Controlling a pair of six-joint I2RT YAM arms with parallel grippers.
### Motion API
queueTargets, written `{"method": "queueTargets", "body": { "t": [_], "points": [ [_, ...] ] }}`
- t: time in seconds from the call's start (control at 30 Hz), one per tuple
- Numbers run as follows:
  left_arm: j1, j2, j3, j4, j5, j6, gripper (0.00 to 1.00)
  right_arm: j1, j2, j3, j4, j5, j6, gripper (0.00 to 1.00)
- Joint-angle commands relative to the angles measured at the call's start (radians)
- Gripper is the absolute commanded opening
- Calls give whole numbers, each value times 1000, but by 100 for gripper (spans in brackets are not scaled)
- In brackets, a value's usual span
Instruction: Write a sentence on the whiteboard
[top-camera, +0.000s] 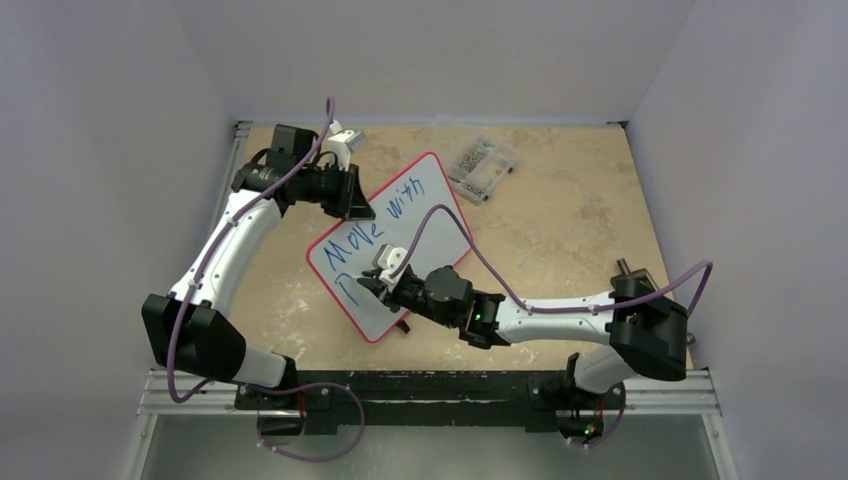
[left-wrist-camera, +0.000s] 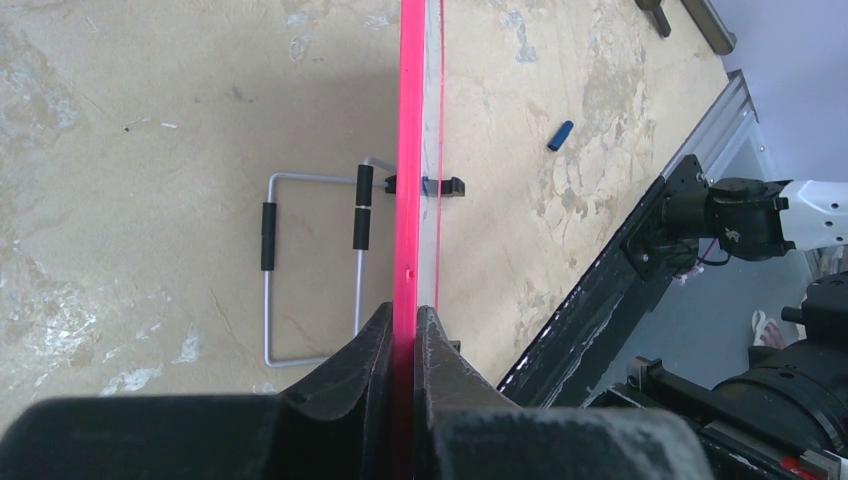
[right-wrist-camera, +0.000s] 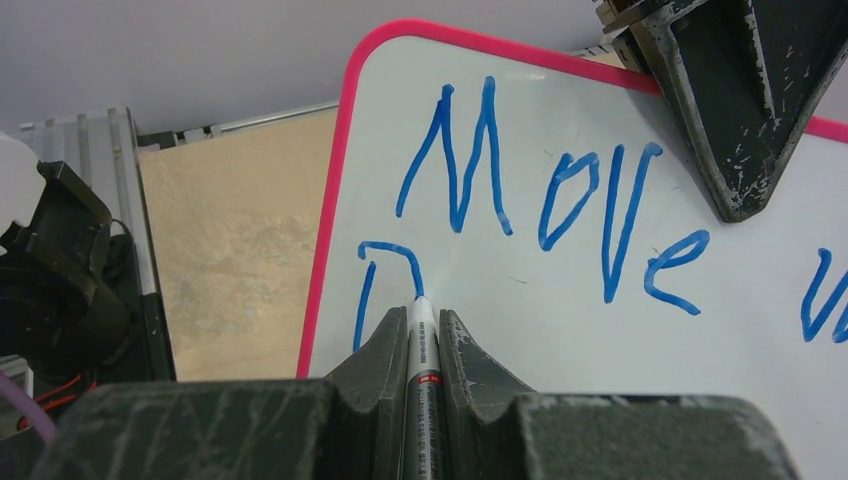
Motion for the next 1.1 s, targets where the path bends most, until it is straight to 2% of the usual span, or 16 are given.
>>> {"method": "queueTargets", "body": {
  "t": [0.0,0.6,1.07],
  "points": [
    [2,-49,6,51,-49,6,0,-7,-10,-16,-45,-4,9,0],
    [2,-54,5,51,-51,6,0,-8,7,19,-12,-165,26,0],
    [2,-55,5,52,-49,5,0,-7,-83,-13,76,-187,48,0]
  ]
}}
